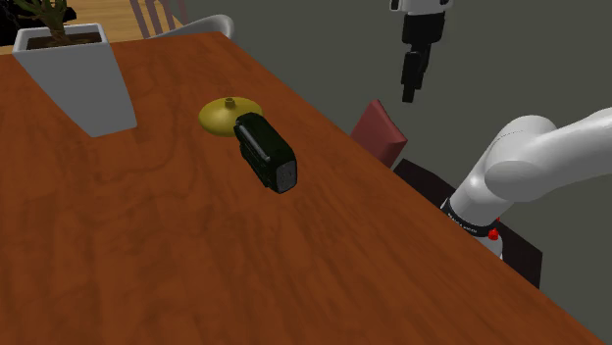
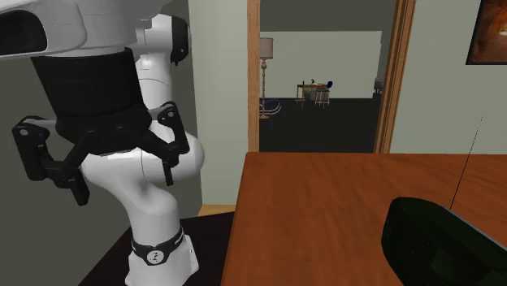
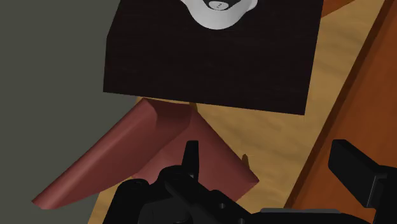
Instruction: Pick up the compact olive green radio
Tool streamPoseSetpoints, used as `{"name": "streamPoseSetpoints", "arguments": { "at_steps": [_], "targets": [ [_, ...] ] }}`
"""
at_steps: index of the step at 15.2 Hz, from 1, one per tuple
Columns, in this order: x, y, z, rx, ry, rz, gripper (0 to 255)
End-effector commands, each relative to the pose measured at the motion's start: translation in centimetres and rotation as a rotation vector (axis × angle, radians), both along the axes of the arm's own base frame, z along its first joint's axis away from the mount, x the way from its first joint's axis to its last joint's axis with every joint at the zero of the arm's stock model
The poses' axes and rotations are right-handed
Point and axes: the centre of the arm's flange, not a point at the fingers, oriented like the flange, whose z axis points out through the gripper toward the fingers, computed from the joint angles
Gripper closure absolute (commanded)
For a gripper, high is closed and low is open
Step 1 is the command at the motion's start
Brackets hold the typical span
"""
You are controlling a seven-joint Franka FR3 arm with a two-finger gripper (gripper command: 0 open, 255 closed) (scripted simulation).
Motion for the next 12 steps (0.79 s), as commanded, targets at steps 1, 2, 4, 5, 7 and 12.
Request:
{"name": "streamPoseSetpoints", "arguments": {
  "at_steps": [1,2,4,5,7,12],
  "targets": [
    [0.0,0.0,0.0,0.0,0.0,0.0,0],
    [0.2,1.3,0.1,-0.003,-0.006,-0.012,0],
    [0.7,3.8,0.2,-0.009,-0.017,-0.036,0],
    [1.0,5.1,0.2,-0.012,-0.022,-0.048,0],
    [1.6,7.7,0.3,-0.018,-0.033,-0.071,0],
    [3.3,13.9,0.5,-0.033,-0.061,-0.131,0]
  ]
}}
